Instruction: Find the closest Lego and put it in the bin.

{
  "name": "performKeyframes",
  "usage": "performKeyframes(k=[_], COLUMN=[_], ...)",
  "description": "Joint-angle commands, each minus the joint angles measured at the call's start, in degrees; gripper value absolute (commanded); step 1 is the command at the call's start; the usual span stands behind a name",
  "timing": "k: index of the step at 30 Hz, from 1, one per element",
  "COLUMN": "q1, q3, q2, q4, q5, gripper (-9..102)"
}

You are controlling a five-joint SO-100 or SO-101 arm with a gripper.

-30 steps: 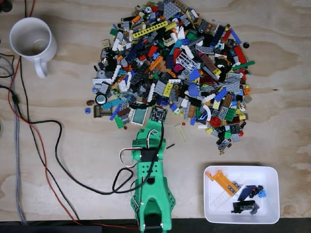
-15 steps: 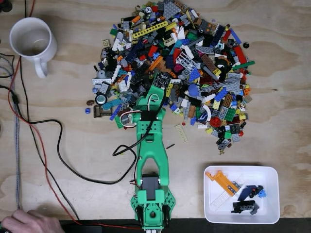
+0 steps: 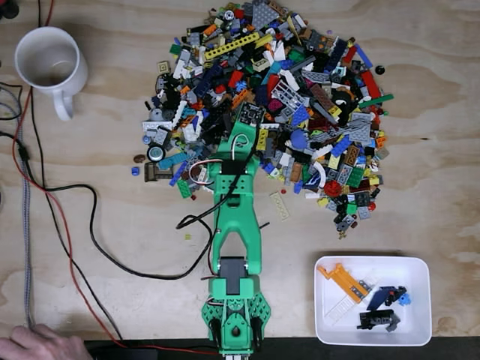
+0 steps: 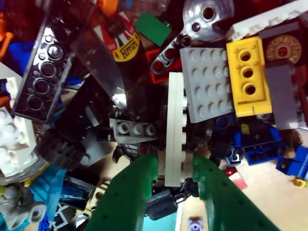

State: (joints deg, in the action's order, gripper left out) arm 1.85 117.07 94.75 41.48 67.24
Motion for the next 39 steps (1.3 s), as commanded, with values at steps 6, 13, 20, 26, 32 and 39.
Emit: performKeyframes(k=[6,13,20,26,32,39], q1=[0.3,-6.2,-12.7,-23.7,-46.0,-70.6], q3=[-5.0,20.2,31.4,29.2,23.1,18.5], q2=[26.9,60.4,80.2,82.6,79.5,73.7], q4=[19.0,27.3,34.5,36.6,36.6,31.0], q5=[3.1,7.6,9.8,10.9,18.6,21.4], gripper=[0,0,0,0,0,0])
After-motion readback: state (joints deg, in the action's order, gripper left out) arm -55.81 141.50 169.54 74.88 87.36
